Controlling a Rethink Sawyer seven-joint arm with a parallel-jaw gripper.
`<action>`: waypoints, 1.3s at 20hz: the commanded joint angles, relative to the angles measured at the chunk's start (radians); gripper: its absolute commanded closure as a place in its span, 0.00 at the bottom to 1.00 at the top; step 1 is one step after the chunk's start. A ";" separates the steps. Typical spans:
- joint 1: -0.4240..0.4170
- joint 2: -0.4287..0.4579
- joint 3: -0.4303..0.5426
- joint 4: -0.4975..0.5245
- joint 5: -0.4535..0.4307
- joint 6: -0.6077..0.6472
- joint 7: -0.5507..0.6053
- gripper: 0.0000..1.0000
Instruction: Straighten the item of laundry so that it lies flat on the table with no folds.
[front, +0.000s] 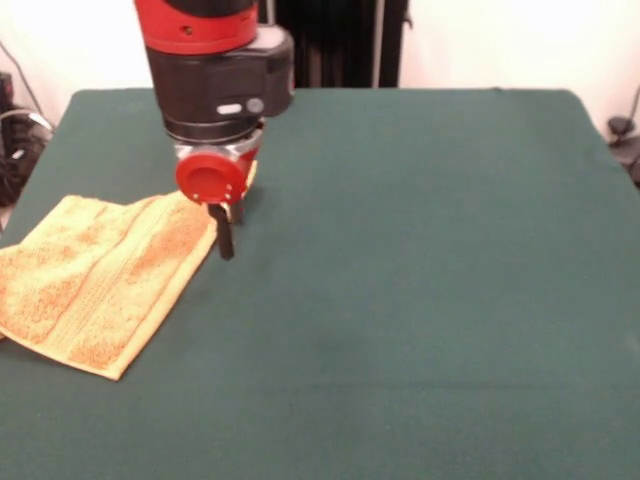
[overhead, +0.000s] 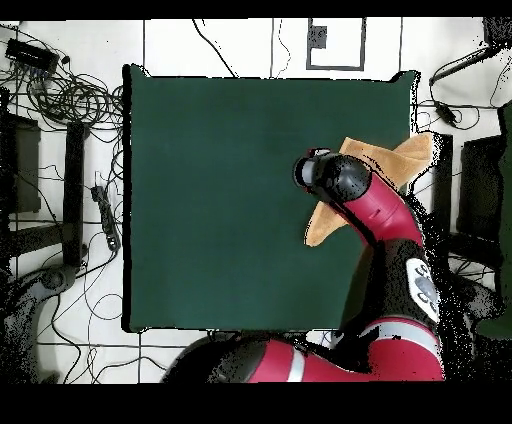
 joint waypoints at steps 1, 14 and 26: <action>-0.096 -0.013 0.108 0.142 -0.048 0.153 -0.074 0.00; -0.207 0.011 0.257 0.101 -0.407 0.037 -0.310 0.00; -0.091 0.009 0.167 0.111 -0.342 -0.029 0.218 0.00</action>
